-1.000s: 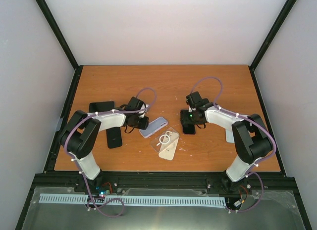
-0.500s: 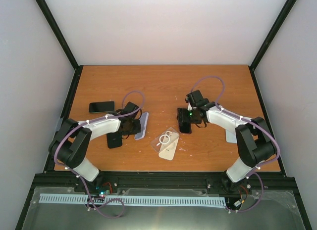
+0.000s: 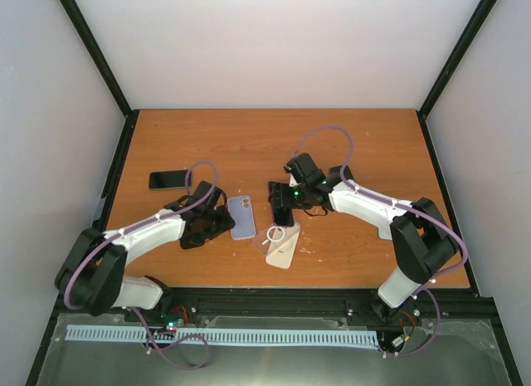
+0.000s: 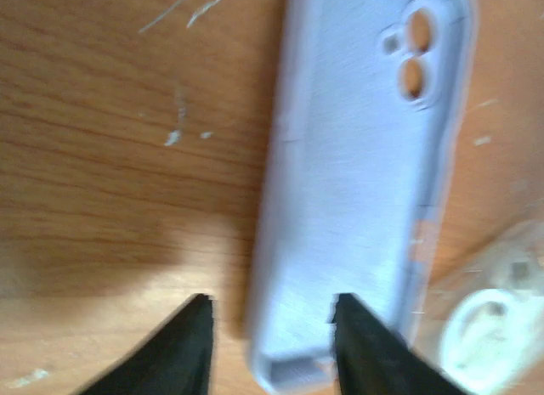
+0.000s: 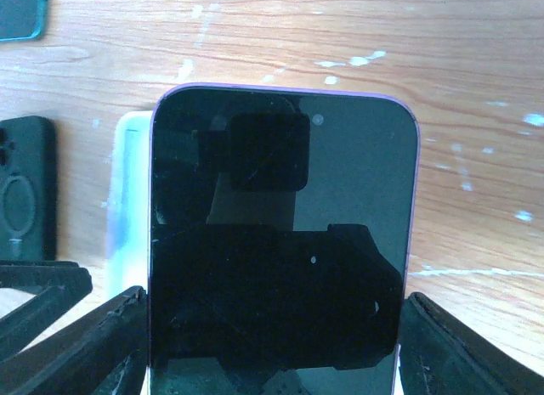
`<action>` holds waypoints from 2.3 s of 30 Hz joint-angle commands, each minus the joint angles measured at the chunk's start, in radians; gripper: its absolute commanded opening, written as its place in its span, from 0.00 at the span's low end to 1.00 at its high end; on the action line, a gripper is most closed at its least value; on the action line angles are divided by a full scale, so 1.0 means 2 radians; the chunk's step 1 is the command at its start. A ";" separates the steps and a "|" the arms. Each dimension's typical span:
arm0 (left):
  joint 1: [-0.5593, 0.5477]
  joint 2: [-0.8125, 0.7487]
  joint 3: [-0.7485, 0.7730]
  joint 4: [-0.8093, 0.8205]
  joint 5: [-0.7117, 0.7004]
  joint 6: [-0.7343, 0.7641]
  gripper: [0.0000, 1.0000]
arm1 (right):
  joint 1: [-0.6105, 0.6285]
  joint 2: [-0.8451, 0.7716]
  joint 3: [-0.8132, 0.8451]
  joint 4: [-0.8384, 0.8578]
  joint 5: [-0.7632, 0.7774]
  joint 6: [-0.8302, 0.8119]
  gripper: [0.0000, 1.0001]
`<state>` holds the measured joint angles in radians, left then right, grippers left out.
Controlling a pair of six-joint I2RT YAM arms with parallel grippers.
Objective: Put the phone into the phone case
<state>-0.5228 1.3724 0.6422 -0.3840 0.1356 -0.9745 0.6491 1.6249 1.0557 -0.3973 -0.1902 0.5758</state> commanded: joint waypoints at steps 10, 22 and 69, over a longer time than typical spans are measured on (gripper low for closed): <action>0.161 -0.170 -0.038 0.018 0.096 0.019 0.93 | 0.102 0.099 0.130 0.033 0.021 0.043 0.58; 0.228 -0.196 -0.044 -0.018 0.115 0.064 0.99 | 0.140 0.201 0.222 0.004 0.035 0.059 0.58; 0.202 -0.089 -0.039 0.071 0.204 0.119 0.61 | 0.110 0.139 0.125 0.009 0.037 0.043 0.61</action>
<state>-0.0914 1.1534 0.5339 -0.3286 0.4938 -0.7372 0.8970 1.9247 1.3495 -0.4248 -0.0998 0.6880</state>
